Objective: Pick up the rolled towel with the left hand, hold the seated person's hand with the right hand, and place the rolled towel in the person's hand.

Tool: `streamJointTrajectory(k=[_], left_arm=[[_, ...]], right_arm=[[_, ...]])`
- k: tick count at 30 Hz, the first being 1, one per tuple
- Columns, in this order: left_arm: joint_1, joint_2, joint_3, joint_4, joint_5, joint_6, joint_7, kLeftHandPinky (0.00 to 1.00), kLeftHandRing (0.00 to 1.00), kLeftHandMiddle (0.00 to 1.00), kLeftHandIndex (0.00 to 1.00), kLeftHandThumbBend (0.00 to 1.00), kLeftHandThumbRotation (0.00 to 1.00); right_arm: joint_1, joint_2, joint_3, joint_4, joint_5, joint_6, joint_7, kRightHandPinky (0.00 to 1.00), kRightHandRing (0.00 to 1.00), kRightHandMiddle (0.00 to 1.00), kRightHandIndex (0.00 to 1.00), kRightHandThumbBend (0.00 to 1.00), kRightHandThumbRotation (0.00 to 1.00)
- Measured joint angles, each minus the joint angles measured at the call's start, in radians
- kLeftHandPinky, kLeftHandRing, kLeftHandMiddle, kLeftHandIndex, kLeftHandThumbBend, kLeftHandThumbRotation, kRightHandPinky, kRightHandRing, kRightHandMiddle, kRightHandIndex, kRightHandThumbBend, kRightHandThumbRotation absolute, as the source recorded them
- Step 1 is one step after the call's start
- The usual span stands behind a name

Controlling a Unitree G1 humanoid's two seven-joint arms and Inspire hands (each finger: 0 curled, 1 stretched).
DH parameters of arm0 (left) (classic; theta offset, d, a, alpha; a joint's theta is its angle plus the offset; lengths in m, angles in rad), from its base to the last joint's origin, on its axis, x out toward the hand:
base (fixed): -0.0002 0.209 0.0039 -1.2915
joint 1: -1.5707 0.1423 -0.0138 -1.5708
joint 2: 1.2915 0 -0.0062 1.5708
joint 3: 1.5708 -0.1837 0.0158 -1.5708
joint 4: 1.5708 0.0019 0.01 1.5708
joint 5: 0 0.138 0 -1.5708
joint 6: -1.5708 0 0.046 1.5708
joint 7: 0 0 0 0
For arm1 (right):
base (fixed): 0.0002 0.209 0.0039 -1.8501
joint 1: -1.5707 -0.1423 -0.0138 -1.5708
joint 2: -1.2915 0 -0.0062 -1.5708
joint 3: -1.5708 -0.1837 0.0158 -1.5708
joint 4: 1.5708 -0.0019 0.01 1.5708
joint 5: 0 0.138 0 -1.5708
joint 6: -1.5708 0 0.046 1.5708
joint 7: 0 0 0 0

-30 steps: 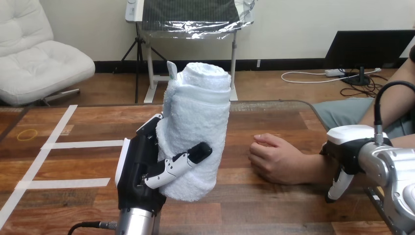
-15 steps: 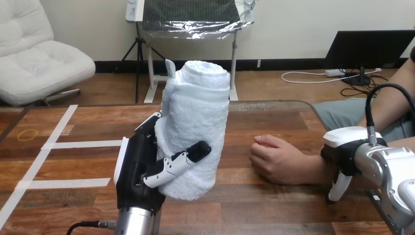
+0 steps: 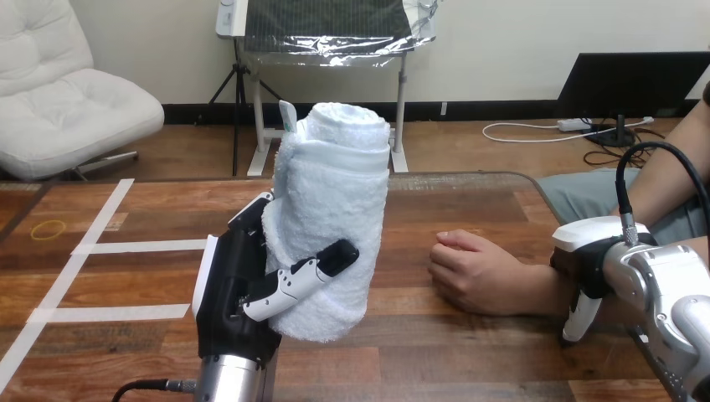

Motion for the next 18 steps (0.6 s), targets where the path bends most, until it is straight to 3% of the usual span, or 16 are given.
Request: streamJointTrajectory(k=[5, 14, 18], left_arm=[[0.007, 0.0, 0.0, -0.013, -0.002, 0.009, 0.001, 0.31, 0.37, 0.43, 0.48, 0.76, 0.07], [0.015, 0.0, 0.0, -0.026, -0.002, 0.019, 0.005, 0.31, 0.37, 0.43, 0.48, 0.76, 0.06], [0.016, 0.0, 0.0, -0.031, -0.002, 0.023, 0.007, 0.31, 0.36, 0.43, 0.48, 0.76, 0.05]], right_arm=[[-0.007, 0.012, 0.001, 0.028, 0.011, 0.0, -0.034, 0.45, 0.59, 0.71, 0.81, 0.66, 0.19], [-0.006, 0.026, 0.001, 0.069, 0.058, -0.011, -0.124, 0.32, 0.43, 0.56, 0.65, 0.68, 0.08], [-0.006, 0.029, 0.001, 0.086, 0.072, -0.013, -0.159, 0.29, 0.39, 0.53, 0.64, 0.69, 0.04]])
